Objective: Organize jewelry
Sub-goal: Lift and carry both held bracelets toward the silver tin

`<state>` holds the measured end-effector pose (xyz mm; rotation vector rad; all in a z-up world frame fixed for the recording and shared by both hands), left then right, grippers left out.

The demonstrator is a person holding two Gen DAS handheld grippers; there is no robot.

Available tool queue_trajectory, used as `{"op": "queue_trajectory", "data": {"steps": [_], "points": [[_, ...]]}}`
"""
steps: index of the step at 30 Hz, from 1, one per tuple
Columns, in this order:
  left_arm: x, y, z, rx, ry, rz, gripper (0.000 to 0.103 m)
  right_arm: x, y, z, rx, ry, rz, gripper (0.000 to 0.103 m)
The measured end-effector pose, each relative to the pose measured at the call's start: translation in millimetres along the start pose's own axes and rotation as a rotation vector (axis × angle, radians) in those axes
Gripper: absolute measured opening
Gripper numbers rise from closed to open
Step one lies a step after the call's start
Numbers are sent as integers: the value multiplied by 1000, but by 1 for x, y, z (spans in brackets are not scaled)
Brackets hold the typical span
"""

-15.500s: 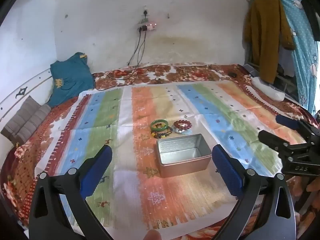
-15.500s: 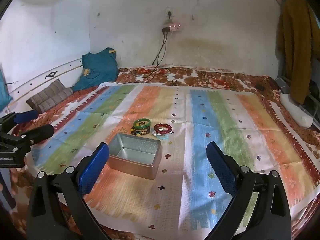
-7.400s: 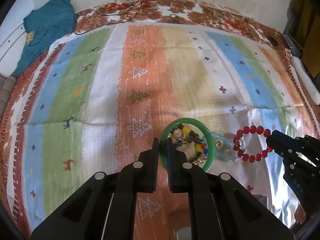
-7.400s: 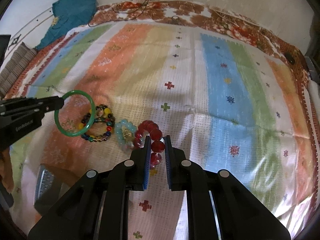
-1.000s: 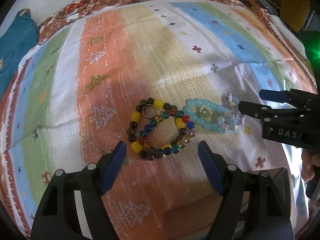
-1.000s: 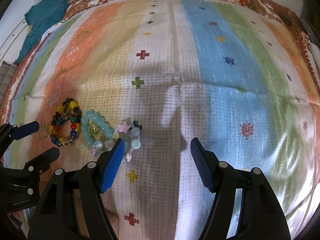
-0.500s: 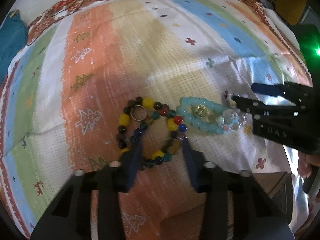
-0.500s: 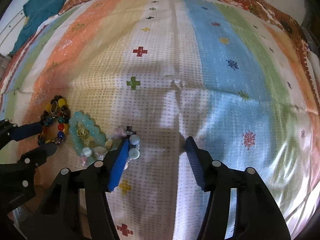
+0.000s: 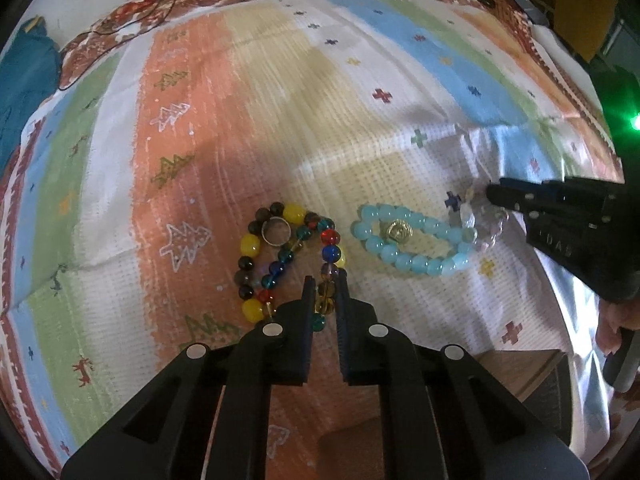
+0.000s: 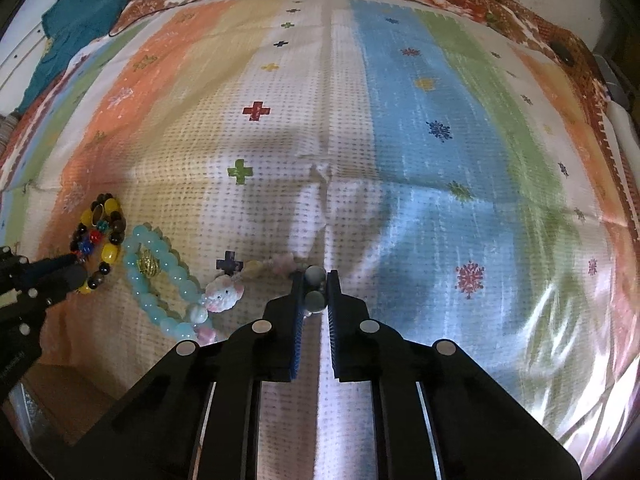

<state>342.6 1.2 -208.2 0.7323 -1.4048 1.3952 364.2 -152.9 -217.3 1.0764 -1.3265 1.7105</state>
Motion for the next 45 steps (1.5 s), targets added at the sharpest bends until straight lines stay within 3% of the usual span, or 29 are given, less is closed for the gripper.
{"op": "queue_trajectory", "data": {"steps": [12,30,38,45], "points": [[19,-3,-5,38,-5,30,9,28,1,-10,29,-6,52,12],[57,-2,-3,65,-73,84,9,78,1,-19,56,-36,153,12],[69,3,-4,96,-40,95,9,90,7,-21,50,-48,168,12],[84,8,1,104,-55,117,9,113,11,-23,49,-55,205,12]]}}
Point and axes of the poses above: each gripper's, at about its wrist camera, not at the fingertips, and x roughly against the way its jaws point, z to its right, y to its underside, the point moved 4 cm from there along -x, roughly the way its jaws point, and after that the axes turned 6 degrees about y, right-handed, at the moved point
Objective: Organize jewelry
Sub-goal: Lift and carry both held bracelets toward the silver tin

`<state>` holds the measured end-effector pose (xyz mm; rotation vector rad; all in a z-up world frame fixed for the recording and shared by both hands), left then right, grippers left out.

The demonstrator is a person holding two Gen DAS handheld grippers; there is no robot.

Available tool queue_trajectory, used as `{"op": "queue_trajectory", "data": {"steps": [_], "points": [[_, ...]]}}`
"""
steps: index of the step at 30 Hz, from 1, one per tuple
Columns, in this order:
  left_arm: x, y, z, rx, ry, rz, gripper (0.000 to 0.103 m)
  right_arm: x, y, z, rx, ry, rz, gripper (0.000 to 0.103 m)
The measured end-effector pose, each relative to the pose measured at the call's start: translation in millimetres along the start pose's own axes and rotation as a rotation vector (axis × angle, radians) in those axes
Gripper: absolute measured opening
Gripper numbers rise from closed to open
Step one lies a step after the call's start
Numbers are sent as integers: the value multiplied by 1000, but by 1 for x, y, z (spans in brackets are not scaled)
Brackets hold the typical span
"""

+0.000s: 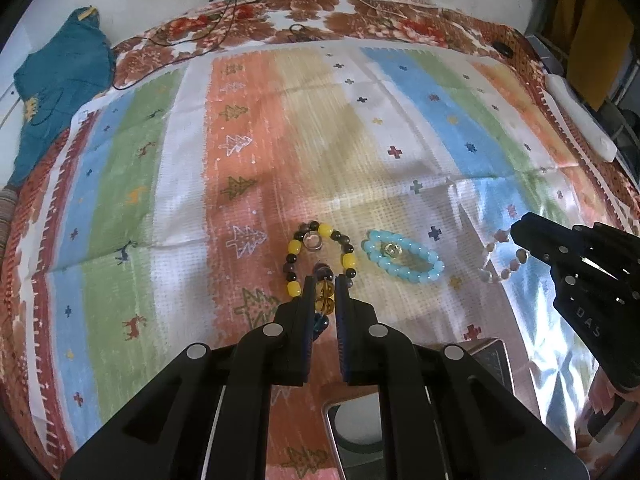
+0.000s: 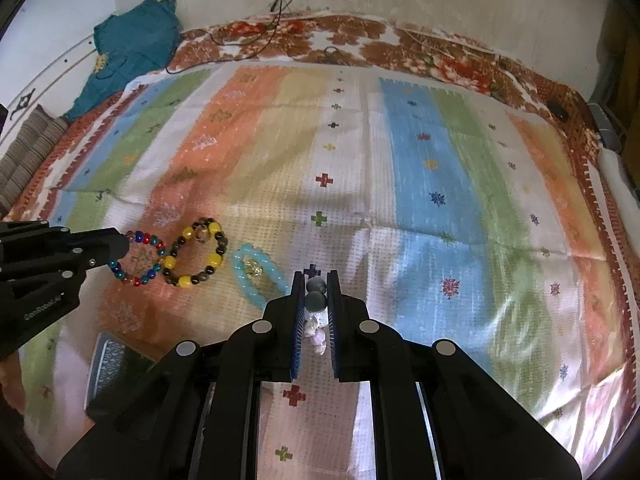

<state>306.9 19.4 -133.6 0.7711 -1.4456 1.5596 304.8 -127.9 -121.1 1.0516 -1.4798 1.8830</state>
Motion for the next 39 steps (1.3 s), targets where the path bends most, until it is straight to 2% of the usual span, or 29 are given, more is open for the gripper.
{"op": "queue_trajectory", "data": {"steps": [14,27,39], "points": [[33,11,14,0,12,44,9,33,12,-6,15,-14,40,12],[64,25,32,1,58,92,9,63,21,-17,27,-44,82,12],[77,46,36,10,65,94,9,87,32,-24,27,-115,102,12]]}}
Point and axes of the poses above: each gripper's, at about its wrist camera, not at the fingertips, and x roughly against the way its jaws point, z to its right, y to its underside, the point moved 4 cm from there along -x, roughly the way its jaws point, and after that the axes turned 6 degrees about y, right-handed, at the moved point
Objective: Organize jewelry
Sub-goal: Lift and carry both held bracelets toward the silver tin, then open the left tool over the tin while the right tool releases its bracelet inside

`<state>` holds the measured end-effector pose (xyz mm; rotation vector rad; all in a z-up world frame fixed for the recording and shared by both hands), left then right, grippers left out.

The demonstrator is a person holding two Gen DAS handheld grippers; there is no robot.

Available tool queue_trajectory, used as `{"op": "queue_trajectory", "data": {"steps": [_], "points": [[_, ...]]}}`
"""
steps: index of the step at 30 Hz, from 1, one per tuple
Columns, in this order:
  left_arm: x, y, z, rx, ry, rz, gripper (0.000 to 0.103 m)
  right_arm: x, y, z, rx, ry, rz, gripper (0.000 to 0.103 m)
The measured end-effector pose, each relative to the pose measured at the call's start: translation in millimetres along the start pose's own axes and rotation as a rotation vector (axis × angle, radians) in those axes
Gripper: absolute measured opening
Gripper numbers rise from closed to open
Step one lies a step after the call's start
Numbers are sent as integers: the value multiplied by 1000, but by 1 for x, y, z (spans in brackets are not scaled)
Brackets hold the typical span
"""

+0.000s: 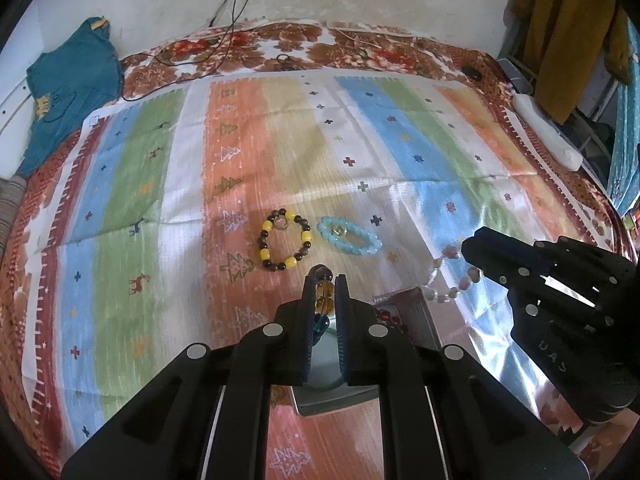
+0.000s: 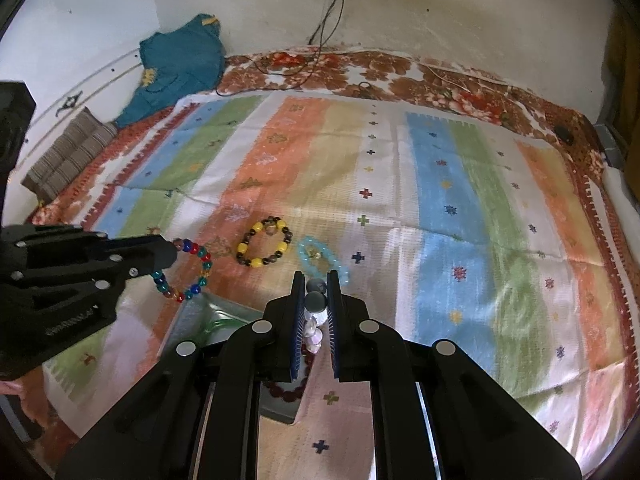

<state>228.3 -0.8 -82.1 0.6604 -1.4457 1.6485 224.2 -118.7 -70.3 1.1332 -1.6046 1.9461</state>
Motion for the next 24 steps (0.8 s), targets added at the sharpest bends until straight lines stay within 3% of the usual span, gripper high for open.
{"op": "queue_trajectory", "data": {"steps": [16,18,19,20,24], "points": [[23,27,9,19,24,10,10,10,31,-19,64,-37,-42,12],[23,29,4,36,15,6,10,11,33,-17,67,-11,-36,21],[24,29,3,36,13,7,10,12,32,-15,61,-2,-30,35],[25,29,1,36,9,10,10,13,32,-12,51,5,-25,41],[28,32,-8,61,-3,12,21,8,32,-2,25,21,-44,41]]}}
Point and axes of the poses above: each gripper's, at about its wrist camera, not at the fingertips, and x roughly against the way its jaws point, z to its right, y to its underside, the point moved 4 cm from there along -x, roughly the way its jaws point, and after that the axes turned 6 degrees about y, right-handed, at the moved point
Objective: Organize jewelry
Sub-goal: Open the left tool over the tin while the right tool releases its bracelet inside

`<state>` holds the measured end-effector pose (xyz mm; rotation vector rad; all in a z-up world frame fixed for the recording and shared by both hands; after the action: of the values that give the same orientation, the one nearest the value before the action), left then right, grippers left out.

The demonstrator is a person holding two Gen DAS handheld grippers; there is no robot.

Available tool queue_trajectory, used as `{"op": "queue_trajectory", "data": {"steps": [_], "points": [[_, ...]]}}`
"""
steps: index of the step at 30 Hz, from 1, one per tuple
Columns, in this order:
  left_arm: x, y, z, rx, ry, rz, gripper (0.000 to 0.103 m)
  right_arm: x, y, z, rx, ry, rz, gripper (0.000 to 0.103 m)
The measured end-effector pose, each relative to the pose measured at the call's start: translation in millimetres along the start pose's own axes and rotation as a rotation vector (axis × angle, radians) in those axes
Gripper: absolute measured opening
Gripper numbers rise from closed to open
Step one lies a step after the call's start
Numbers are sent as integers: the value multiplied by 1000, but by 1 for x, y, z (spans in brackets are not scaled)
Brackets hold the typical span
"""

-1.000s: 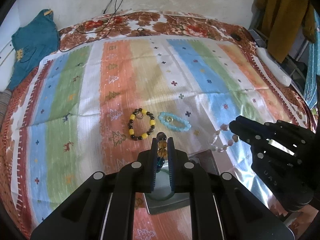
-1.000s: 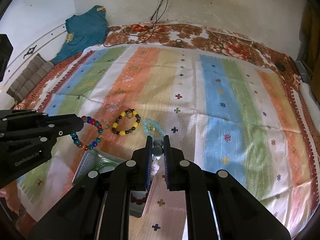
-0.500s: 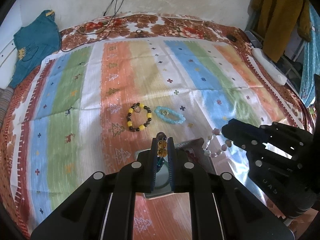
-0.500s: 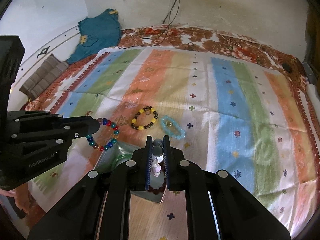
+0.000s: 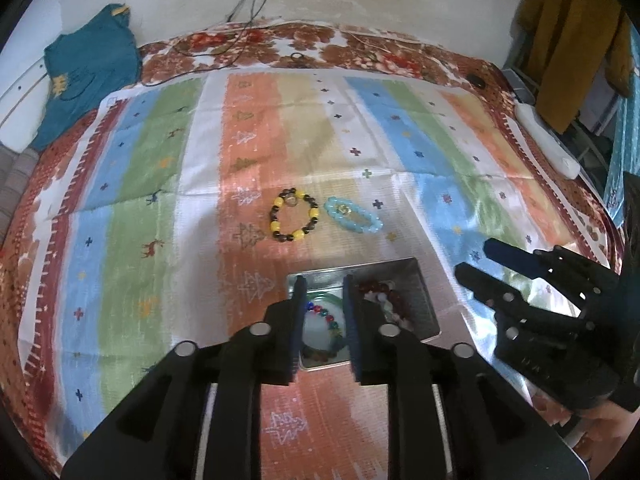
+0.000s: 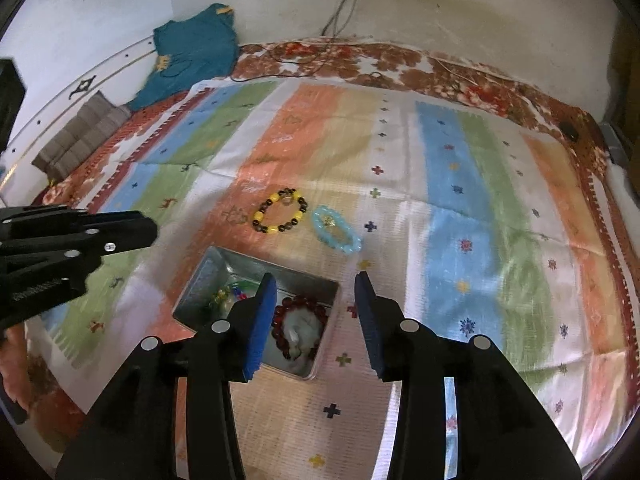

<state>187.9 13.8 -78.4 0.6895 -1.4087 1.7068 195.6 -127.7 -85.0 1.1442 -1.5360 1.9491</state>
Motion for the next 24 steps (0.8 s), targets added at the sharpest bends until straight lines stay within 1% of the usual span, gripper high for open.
{"op": "queue_trajectory", "data": {"steps": [7,9,12,14,16,18,21,24], "points": [[-14,4,-13,16,-48,-34,33,-13,1,6,-10,18,-33,42],[-17,4,-18,16,-69,-36,34,-16,0,8,-21,21,-44,42],[-20,4,-22,14,-81,-41,40,-20,-1,13,-39,25,-52,47],[-22,3,-23,12,-86,-44,42,-21,-3,16,-47,25,-51,49],[-23,2,-24,13,-91,-40,47,-23,-6,18,-55,27,-51,52],[-25,0,-26,18,-106,-37,50,-25,-6,19,-55,30,-54,52],[-30,-2,-30,26,-117,-41,51,-30,-8,20,-48,33,-64,53],[-35,-4,-34,24,-128,-48,51,-34,-10,22,-50,38,-67,57]]}}
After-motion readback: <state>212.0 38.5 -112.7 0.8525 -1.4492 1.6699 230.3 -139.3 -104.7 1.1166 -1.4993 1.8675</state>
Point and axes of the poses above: each gripper's, at about its wrist camera, not at the fingertips, and x roughly against the way its jaws point, z to its right, y to its underside, the point moved 4 cm from there along -x, roughly the way its jaws point, and after that the axes turned 6 degrees about y, right-handed, at the moved point
